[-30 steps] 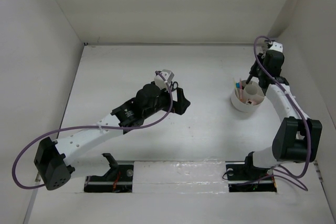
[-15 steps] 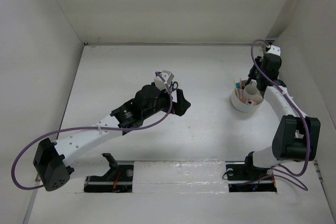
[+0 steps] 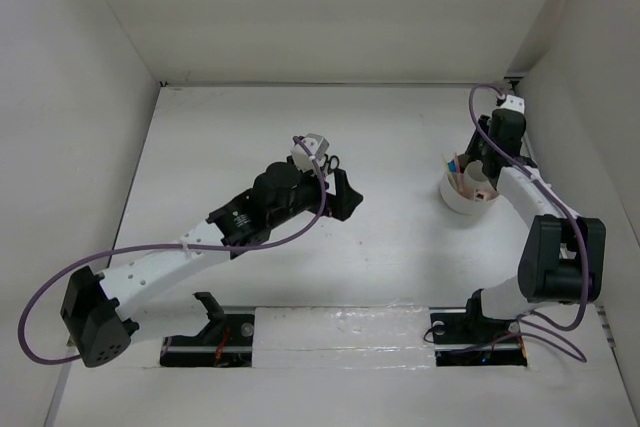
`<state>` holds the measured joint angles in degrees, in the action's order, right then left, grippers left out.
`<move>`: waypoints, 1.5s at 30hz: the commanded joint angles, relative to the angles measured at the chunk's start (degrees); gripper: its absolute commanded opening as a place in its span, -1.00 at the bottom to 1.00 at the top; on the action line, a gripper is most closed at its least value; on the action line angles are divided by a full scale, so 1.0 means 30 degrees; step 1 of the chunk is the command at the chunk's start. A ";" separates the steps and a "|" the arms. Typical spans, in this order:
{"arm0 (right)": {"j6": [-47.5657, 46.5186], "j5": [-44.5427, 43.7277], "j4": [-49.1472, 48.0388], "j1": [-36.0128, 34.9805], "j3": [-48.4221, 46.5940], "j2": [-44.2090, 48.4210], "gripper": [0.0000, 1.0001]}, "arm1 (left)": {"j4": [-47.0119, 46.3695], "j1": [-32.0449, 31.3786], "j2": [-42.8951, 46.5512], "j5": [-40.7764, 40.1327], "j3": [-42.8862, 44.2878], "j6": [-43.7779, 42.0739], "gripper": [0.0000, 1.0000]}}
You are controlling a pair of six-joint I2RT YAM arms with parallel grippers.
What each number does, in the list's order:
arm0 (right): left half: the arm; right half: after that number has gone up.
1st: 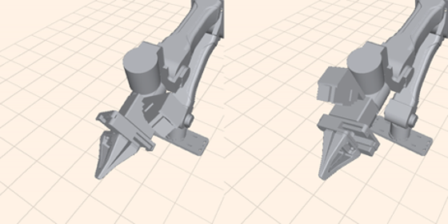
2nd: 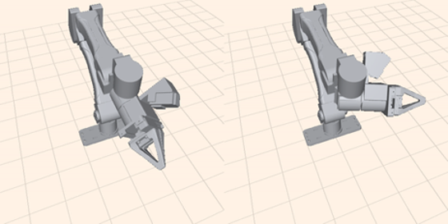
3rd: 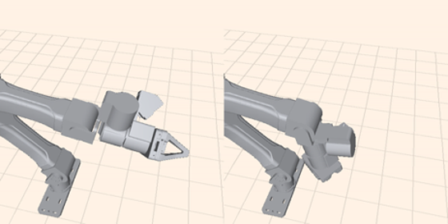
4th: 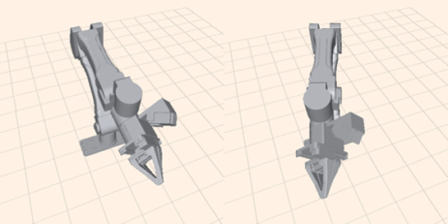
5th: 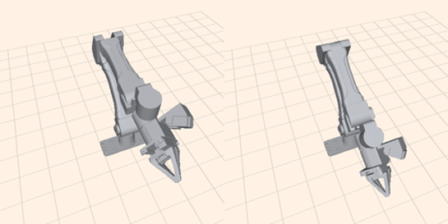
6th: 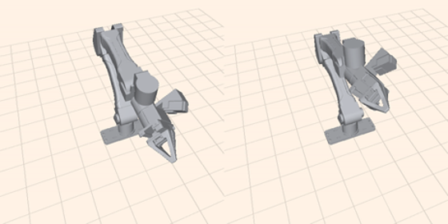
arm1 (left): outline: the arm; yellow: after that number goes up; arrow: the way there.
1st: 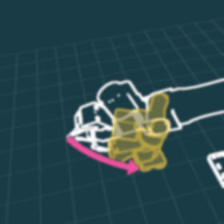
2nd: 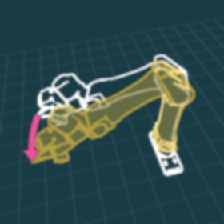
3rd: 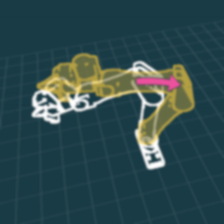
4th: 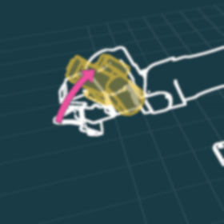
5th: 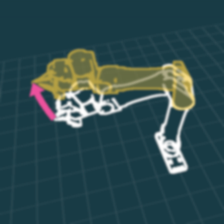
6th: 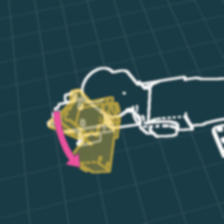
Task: Sort the stationery into containers
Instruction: Place the stationery in the storage box, then pick up the scissors from the center of the board.
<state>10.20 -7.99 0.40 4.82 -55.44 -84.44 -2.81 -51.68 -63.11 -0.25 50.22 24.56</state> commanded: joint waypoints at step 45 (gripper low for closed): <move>0.1201 0.3483 0.0422 -0.1665 0.0578 0.3654 0.75 | 0.3690 0.2373 -0.4334 -0.4809 0.2597 0.4617 1.00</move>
<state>13.13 0.69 2.85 -0.67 -53.78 -76.97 8.10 -44.99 -76.38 -15.05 56.27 37.82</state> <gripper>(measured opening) 0.876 0.997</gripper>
